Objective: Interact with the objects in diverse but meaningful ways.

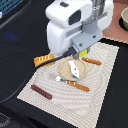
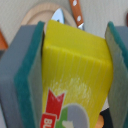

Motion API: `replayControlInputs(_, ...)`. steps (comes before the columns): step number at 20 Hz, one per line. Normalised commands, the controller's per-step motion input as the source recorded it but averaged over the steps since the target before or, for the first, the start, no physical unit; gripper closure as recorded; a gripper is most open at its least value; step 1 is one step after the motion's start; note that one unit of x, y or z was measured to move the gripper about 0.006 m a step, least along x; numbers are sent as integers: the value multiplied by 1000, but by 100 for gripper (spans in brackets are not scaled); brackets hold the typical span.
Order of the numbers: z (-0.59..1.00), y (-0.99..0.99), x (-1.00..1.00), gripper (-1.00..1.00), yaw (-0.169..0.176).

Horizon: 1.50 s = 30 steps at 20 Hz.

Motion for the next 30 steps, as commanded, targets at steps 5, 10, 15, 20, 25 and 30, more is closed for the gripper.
replayControlInputs(5, 21, -773, 799, 100, -40)
replayControlInputs(10, 0, -746, 815, 100, -49)
replayControlInputs(15, -96, -713, 762, 100, -69)
replayControlInputs(20, -293, -632, 686, 100, -91)
replayControlInputs(25, -378, -467, 647, 100, -96)
replayControlInputs(30, -331, -289, 558, 100, -72)
